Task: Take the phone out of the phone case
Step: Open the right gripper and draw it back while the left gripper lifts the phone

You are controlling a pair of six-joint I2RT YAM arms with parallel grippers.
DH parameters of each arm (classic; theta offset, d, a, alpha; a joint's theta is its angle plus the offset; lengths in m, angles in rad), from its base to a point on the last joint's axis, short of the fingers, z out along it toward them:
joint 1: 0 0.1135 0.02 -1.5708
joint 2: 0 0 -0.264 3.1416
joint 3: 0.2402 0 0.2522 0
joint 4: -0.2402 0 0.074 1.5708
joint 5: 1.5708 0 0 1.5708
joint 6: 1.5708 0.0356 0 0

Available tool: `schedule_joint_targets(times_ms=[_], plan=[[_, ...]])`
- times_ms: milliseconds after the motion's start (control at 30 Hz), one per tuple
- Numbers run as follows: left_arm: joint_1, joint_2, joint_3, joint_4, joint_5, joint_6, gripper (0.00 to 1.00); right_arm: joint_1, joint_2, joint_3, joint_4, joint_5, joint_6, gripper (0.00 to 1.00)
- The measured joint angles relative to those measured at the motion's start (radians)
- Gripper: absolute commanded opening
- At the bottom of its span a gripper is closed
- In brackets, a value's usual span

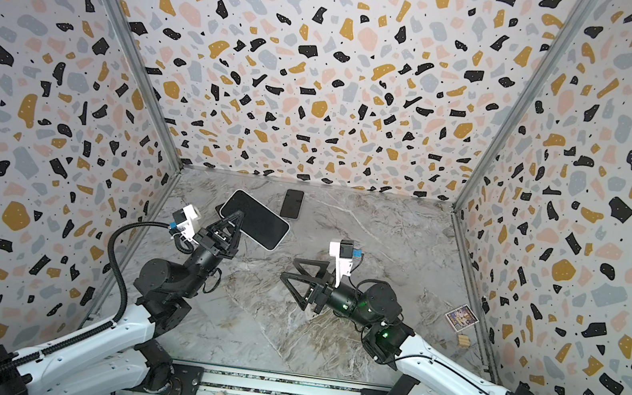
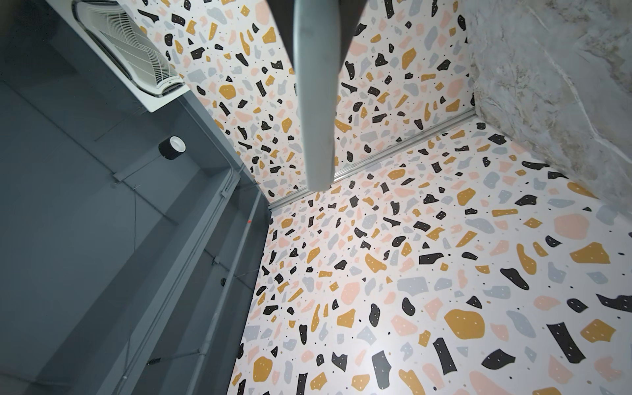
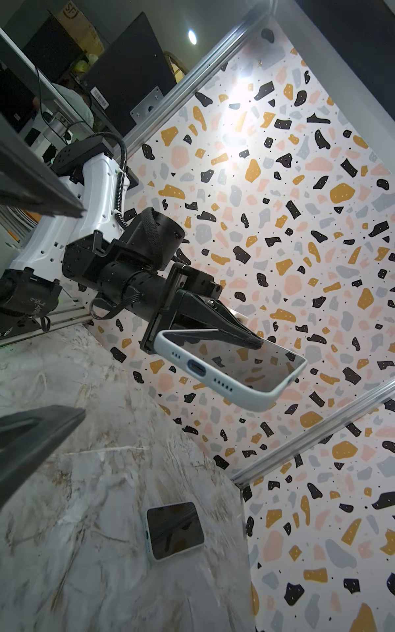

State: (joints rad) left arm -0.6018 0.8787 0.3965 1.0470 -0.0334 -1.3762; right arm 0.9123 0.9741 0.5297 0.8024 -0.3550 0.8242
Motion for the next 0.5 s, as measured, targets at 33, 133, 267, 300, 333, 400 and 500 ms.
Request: schedule_joint_targets(times_ms=[33,133,267,300,333,400,500], plan=[[-0.01,-0.001,-0.004,0.002,-0.008,-0.004,0.0,0.002,0.014,0.0,0.013,0.0,-0.001,0.82],[-0.037,-0.003,-0.022,0.003,-0.035,-0.015,0.0,0.005,0.051,0.0,0.041,-0.001,-0.004,0.76],[-0.063,-0.002,-0.048,0.01,-0.064,-0.032,0.0,0.008,0.083,0.0,0.08,-0.002,-0.003,0.69],[-0.069,-0.002,-0.052,0.01,-0.073,-0.035,0.0,0.008,0.088,0.0,0.091,-0.003,-0.002,0.68],[-0.074,-0.003,-0.054,0.011,-0.081,-0.037,0.0,0.009,0.092,0.0,0.1,-0.003,-0.002,0.67],[-0.08,-0.003,-0.058,0.015,-0.089,-0.041,0.0,0.01,0.097,0.0,0.117,-0.004,0.001,0.66],[-0.091,-0.002,-0.058,0.023,-0.102,-0.048,0.0,0.01,0.112,0.002,0.141,-0.008,0.006,0.65]])
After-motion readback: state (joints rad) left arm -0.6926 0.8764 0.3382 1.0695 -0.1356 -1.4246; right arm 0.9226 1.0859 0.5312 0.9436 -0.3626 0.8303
